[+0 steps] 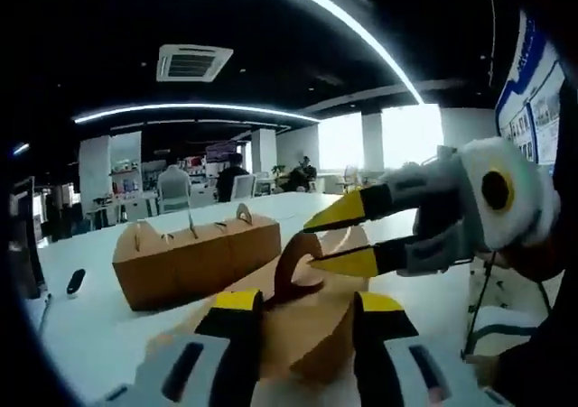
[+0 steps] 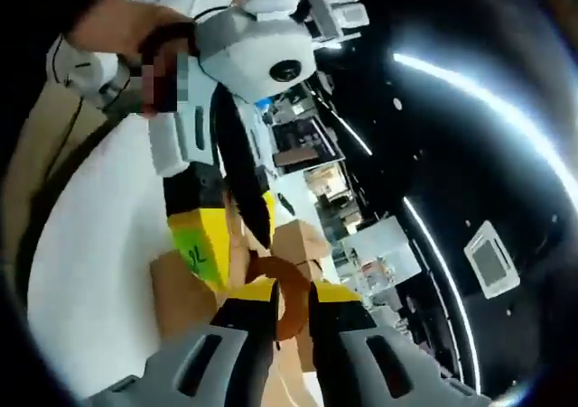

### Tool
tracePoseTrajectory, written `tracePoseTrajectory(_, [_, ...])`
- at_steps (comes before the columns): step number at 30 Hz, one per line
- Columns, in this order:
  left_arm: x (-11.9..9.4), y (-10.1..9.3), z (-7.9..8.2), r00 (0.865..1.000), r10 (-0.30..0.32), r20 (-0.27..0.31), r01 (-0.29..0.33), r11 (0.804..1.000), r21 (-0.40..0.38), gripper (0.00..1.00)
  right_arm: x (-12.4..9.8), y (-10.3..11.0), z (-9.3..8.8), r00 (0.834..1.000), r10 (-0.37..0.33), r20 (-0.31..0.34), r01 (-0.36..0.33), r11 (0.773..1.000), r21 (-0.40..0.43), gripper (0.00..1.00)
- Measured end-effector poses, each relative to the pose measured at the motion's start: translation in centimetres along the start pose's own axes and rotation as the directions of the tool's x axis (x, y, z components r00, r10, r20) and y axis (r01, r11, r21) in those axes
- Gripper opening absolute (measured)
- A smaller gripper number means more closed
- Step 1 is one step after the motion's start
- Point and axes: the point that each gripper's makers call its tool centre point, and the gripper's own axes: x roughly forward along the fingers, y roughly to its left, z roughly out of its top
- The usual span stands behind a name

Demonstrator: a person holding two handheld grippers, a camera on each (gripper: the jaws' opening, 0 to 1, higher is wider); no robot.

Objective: Pick up one paper box from the group, open the paper box, and remove the item inside

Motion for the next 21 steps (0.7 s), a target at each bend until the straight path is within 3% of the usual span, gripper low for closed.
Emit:
tracePoseTrajectory(2, [0.2, -0.1, 0.3, 1.000, -0.004, 0.021, 0.003, 0.998, 0.061, 0.41, 0.2, -0.1, -0.6, 1.000, -0.006, -0.025, 0.005, 0.999, -0.034, 0.15])
tracePoseTrajectory(6, [0.2, -0.3, 0.1, 1.000, -0.018, 0.000, 0.018, 0.993, 0.117, 0.41, 0.4, 0.0, -0.9, 0.999, 0.000, -0.043, -0.003, 0.998, -0.065, 0.15])
tracePoseTrajectory(12, [0.1, -0.4, 0.1, 0.999, -0.026, -0.023, 0.029, 0.991, 0.133, 0.42, 0.2, 0.5, -1.1, 0.997, 0.013, -0.071, -0.025, 0.983, -0.181, 0.15])
tracePoseTrajectory(16, [0.4, -0.9, -0.1, 0.999, -0.048, -0.024, 0.051, 0.984, 0.173, 0.47, 0.4, 0.7, -1.6, 0.995, -0.023, -0.100, -0.009, 0.951, -0.309, 0.19])
tracePoseTrajectory(21, [0.3, -0.9, -0.2, 0.998, -0.064, -0.028, 0.069, 0.977, 0.201, 0.48, 0.4, -0.2, -1.5, 0.992, -0.092, -0.087, 0.058, 0.941, -0.334, 0.19])
